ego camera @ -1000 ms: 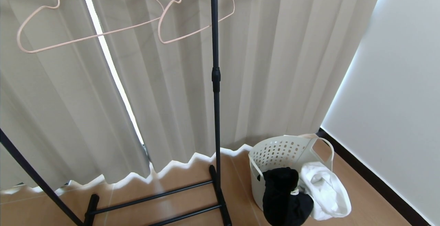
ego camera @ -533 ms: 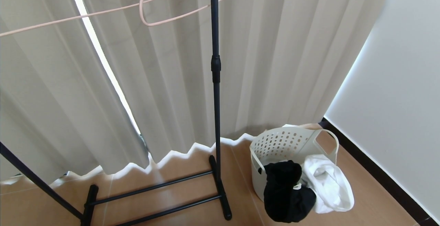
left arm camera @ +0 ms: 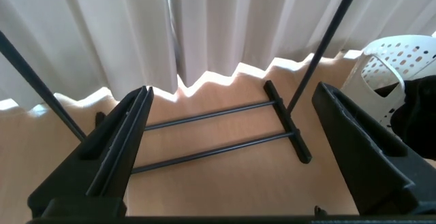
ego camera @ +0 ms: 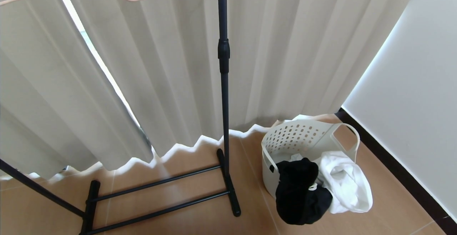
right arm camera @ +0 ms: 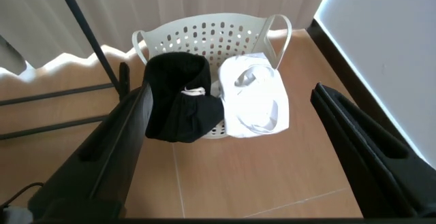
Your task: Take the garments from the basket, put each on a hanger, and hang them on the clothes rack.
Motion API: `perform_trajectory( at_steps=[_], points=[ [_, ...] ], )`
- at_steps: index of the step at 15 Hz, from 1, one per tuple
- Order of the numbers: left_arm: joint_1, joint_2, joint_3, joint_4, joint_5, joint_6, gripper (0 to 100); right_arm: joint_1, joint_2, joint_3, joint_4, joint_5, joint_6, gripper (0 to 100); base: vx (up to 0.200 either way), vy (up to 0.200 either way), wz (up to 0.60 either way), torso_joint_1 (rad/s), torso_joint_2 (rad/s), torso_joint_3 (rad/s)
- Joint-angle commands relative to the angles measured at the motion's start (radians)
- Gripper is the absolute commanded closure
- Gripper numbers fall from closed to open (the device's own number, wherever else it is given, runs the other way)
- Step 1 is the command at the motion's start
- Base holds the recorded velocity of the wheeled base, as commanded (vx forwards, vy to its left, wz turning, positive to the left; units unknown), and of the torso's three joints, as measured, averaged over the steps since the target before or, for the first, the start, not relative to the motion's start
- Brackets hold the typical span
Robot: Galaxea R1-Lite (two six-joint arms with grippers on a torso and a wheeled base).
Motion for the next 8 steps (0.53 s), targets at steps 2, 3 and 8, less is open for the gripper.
perform_trajectory(
  at_steps=[2, 3, 8],
  points=[
    [0.000, 0.001, 0.000, 0.000, 0.002, -0.001, 0, 0.000, 0.000, 0.000, 0.000, 0.000, 0.000, 0, 0.000, 0.000, 0.00, 0.000, 0.00, -0.203],
    [0.000, 0.001, 0.000, 0.000, 0.000, 0.000, 0, 0.000, 0.000, 0.000, 0.000, 0.000, 0.000, 0, 0.000, 0.000, 0.00, 0.007, 0.01, -0.207],
    [0.000, 0.001, 0.000, 0.000, 0.002, -0.001, 0, 0.000, 0.000, 0.000, 0.000, 0.000, 0.000, 0, 0.000, 0.000, 0.00, 0.003, 0.00, -0.198]
  ],
)
